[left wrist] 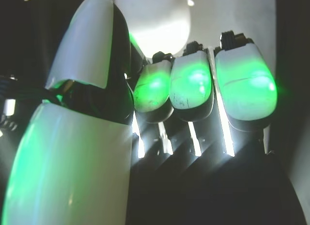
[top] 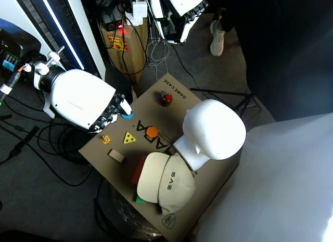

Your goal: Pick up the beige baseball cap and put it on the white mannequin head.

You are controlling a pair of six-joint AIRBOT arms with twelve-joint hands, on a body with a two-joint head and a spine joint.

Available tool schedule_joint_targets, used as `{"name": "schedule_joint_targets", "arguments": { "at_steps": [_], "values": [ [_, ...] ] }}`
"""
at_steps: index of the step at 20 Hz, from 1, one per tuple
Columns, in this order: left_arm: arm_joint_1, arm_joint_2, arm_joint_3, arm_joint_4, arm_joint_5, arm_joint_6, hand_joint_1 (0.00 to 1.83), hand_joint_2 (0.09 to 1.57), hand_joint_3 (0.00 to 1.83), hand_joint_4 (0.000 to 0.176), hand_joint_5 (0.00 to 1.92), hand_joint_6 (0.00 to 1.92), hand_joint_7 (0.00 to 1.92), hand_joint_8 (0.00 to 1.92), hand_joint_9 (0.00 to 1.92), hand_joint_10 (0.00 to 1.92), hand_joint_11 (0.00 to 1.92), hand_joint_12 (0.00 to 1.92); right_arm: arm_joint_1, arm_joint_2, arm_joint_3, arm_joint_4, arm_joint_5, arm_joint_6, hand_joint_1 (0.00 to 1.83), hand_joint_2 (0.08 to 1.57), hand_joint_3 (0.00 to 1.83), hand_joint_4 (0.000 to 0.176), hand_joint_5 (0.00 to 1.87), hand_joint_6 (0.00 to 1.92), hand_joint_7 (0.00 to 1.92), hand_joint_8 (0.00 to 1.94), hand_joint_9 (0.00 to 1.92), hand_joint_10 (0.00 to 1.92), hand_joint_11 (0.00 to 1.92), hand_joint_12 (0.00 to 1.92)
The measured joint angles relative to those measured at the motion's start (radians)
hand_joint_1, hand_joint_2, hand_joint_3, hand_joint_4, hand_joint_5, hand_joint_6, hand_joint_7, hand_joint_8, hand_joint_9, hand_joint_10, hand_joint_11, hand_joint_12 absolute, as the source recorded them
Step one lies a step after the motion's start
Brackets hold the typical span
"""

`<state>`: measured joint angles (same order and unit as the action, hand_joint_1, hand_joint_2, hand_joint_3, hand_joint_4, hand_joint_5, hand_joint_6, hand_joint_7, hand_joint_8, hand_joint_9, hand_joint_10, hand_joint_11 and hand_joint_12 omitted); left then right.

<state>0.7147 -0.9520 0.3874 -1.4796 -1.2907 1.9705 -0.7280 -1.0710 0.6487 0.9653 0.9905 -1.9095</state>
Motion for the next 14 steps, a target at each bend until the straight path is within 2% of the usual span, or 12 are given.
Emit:
{"name": "schedule_joint_targets", "arguments": {
  "at_steps": [1,5,9,11,12,14],
  "values": [
    [0.000,0.000,0.001,-0.010,-0.002,-0.003,0.00,1.14,0.02,0.003,0.21,0.01,0.19,0.00,0.18,0.01,0.00,0.61,0.000,0.001,0.000,0.001,-0.004,0.000,0.05,0.98,0.03,0.000,0.09,0.01,0.08,0.00,0.05,0.01,0.00,0.43],
    [0.000,-0.005,0.001,0.007,-0.006,-0.009,0.00,1.15,0.00,0.000,0.21,0.00,0.17,0.00,0.15,0.00,0.00,0.56,0.001,0.001,0.000,-0.008,-0.014,0.000,0.04,1.00,0.01,0.000,0.09,0.00,0.08,0.00,0.06,0.00,0.00,0.45],
    [0.018,-0.005,-0.006,0.006,-0.013,-0.009,0.00,1.15,0.00,0.000,0.22,0.00,0.17,0.00,0.16,0.00,0.00,0.55,0.001,0.005,0.000,-0.004,-0.092,-0.006,0.05,1.00,0.01,0.000,0.09,0.00,0.08,0.00,0.06,0.00,0.00,0.45],
    [0.043,-0.005,0.001,0.034,-0.019,-0.014,0.00,1.15,0.00,0.000,0.22,0.00,0.17,0.00,0.16,0.00,0.00,0.55,-0.003,-0.020,0.011,-0.023,-0.062,0.000,0.10,0.99,0.00,0.000,0.09,0.00,0.08,0.00,0.06,0.00,0.00,0.45],
    [0.076,-0.006,0.016,0.089,-0.020,-0.039,0.00,1.15,0.00,0.000,0.21,0.00,0.18,0.00,0.16,0.00,0.00,0.59,-0.015,-0.043,0.031,-0.071,-0.024,0.003,0.30,0.97,0.00,0.000,0.08,0.00,0.08,0.00,0.06,0.00,0.00,0.44],
    [0.161,-0.031,0.050,0.223,-0.069,-0.133,0.00,1.15,0.00,0.000,0.20,0.00,0.18,0.00,0.16,0.00,0.00,0.56,-0.024,-0.099,0.084,-0.108,0.008,0.005,0.55,0.96,0.00,0.000,0.08,0.00,0.08,0.00,0.05,0.00,0.00,0.44]
  ]
}}
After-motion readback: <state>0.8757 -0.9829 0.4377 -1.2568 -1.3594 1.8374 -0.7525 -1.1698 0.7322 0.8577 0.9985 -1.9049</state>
